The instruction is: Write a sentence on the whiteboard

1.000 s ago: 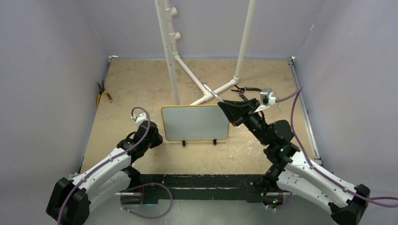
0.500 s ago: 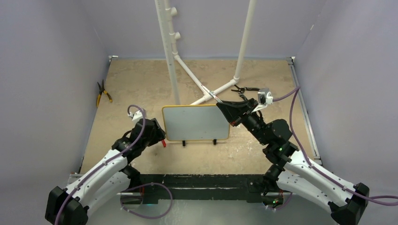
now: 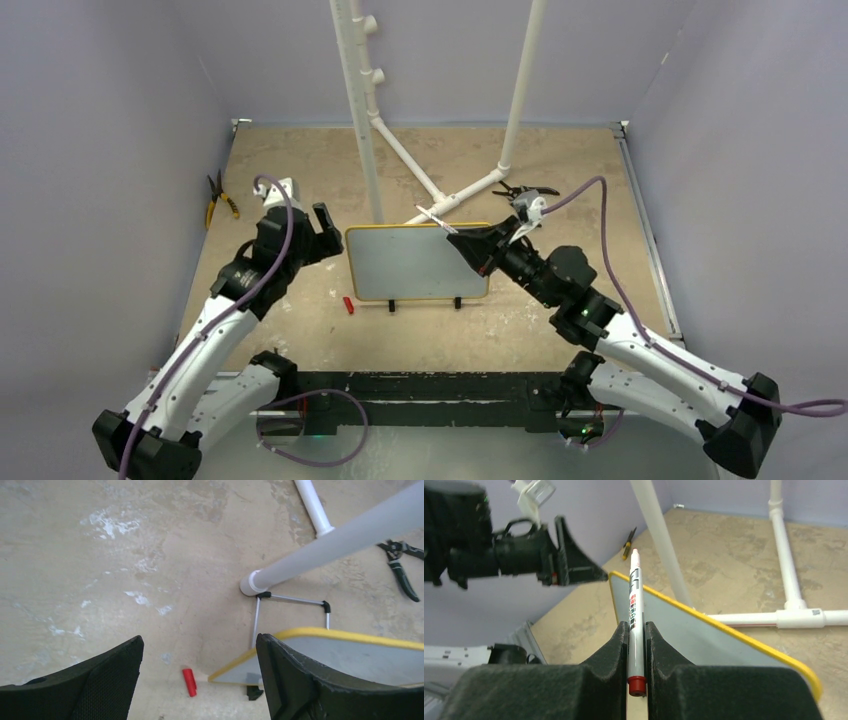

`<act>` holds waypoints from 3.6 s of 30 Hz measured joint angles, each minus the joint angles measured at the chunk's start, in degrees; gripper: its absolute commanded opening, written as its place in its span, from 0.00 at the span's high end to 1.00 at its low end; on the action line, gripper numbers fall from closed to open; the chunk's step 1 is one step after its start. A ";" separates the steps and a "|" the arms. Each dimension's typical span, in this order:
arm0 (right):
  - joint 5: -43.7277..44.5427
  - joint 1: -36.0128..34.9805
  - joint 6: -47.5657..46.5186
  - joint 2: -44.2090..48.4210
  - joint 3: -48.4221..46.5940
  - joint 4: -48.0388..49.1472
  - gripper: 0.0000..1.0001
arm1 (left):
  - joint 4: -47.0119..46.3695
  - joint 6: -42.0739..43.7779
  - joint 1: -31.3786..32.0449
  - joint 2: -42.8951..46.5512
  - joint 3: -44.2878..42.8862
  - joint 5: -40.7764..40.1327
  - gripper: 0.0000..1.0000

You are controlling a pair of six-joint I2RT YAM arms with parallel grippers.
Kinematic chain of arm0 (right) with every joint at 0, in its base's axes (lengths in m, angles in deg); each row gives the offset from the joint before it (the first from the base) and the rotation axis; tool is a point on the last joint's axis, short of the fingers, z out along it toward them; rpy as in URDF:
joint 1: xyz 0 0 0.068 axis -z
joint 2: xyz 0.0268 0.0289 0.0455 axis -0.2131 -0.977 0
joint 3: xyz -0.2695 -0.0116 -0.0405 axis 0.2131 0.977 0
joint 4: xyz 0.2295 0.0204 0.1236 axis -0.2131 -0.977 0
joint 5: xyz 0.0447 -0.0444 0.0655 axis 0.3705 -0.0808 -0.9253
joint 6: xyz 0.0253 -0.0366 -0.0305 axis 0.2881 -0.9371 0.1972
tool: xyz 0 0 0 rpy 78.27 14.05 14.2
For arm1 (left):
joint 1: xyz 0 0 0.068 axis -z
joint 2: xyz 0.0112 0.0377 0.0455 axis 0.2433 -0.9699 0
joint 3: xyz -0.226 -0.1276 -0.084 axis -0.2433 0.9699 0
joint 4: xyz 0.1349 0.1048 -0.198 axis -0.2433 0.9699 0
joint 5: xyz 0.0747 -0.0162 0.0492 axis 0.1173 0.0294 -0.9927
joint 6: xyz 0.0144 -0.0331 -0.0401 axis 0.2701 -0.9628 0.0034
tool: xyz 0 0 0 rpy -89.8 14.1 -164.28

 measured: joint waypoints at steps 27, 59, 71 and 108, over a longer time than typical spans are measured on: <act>28.24 -26.75 6.03 -5.14 4.70 0.98 1.00 | -22.10 20.70 -8.83 3.30 6.05 25.07 0.28; 37.09 -30.34 0.22 -33.55 -10.08 6.93 1.00 | -25.44 20.00 -8.83 -2.43 6.16 38.32 0.51; 34.38 -27.06 -2.19 -35.58 -11.23 10.88 1.00 | -25.88 19.87 -8.83 -3.23 6.16 39.45 0.58; 30.80 -25.18 4.07 -35.93 -10.45 6.47 1.00 | -26.71 19.85 -9.14 -3.26 6.16 39.71 0.64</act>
